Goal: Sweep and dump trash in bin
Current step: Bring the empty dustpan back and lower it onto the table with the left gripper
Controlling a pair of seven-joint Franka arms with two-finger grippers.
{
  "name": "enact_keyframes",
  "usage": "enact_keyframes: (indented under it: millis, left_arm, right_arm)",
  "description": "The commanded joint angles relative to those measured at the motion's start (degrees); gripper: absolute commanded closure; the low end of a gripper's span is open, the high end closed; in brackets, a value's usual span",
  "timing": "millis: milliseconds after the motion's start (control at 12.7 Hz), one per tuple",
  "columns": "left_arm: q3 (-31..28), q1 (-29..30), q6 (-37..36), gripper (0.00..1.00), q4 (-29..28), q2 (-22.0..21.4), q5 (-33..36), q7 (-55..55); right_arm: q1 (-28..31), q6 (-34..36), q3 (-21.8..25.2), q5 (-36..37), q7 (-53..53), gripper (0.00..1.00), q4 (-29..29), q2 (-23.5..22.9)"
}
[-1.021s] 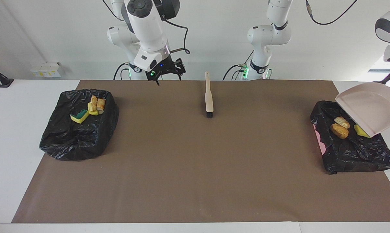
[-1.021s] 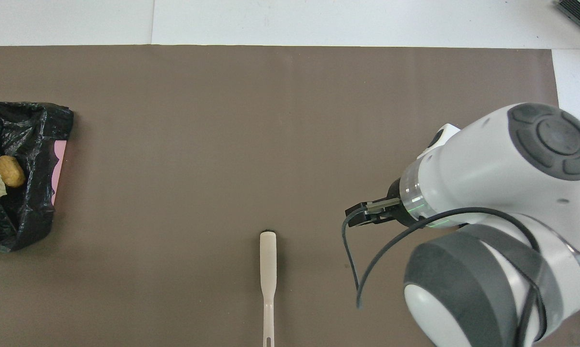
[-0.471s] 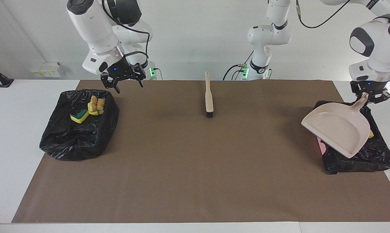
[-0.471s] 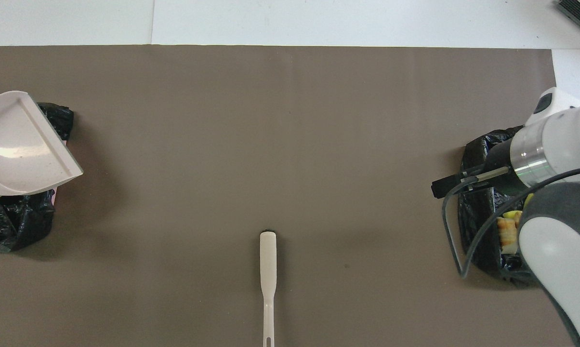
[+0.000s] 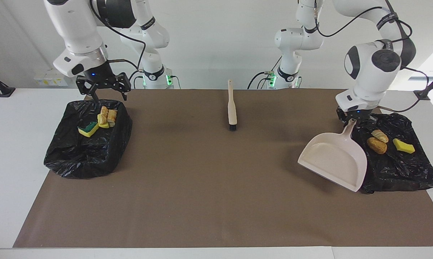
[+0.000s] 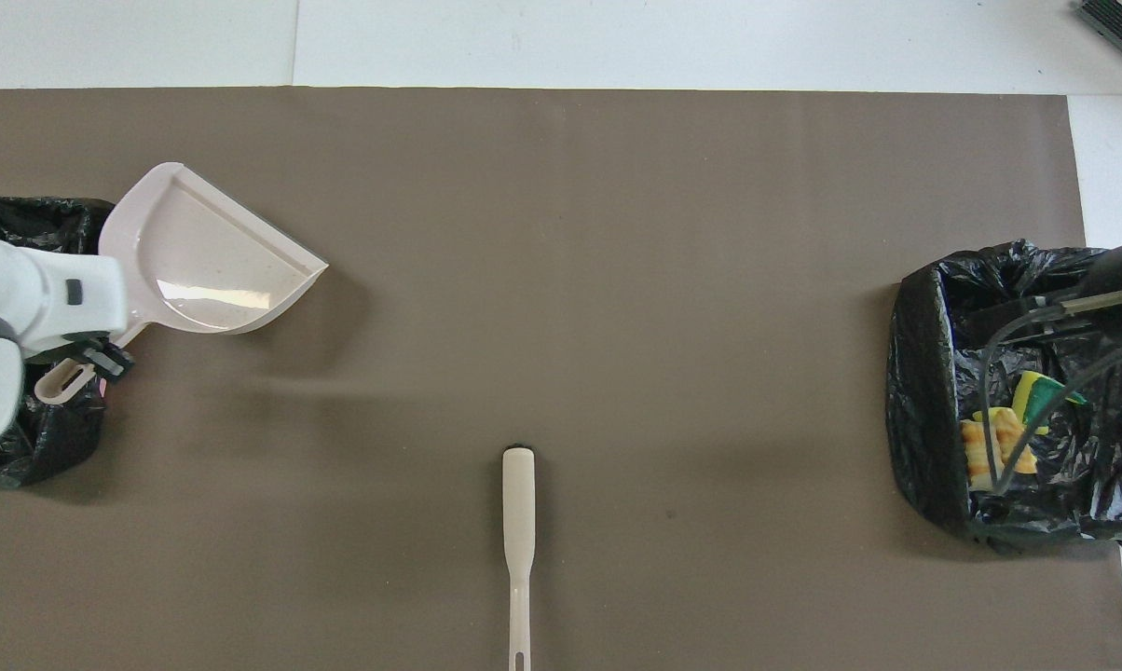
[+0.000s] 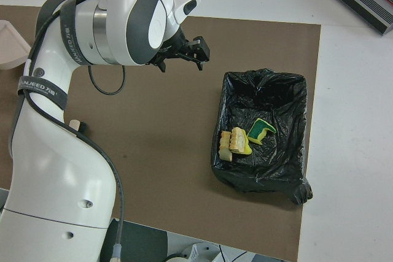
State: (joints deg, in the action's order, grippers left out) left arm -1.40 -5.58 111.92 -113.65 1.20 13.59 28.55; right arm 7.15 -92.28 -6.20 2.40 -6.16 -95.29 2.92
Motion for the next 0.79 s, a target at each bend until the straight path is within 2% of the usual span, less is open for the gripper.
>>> enact_keyframes:
  millis: [0, 236, 550, 707]
  left_arm:
    - [7.08, -0.66, 3.12, 1.00, -0.08, 3.18, -0.75, -14.95]
    - [16.05, -0.66, 4.89, 1.00, 3.07, 7.92, -1.63, -30.25]
    - [25.03, -1.54, 4.01, 1.00, 12.29, 15.83, -1.90, -49.42]
    - [28.02, -1.54, 3.92, 1.00, 14.07, 17.25, -2.16, -53.14]
  right_arm:
    - [1.90, 5.35, -0.66, 0.41, 3.40, 0.00, 7.91, -4.04]
    - [2.17, 4.31, -0.75, 0.32, 4.75, 0.00, 8.46, -5.29]
    - [1.38, 4.13, -0.57, -0.03, 4.67, 0.00, 8.28, -5.11]
    - [-3.42, 4.22, 4.06, -0.12, 4.66, 0.00, 8.28, -5.11]
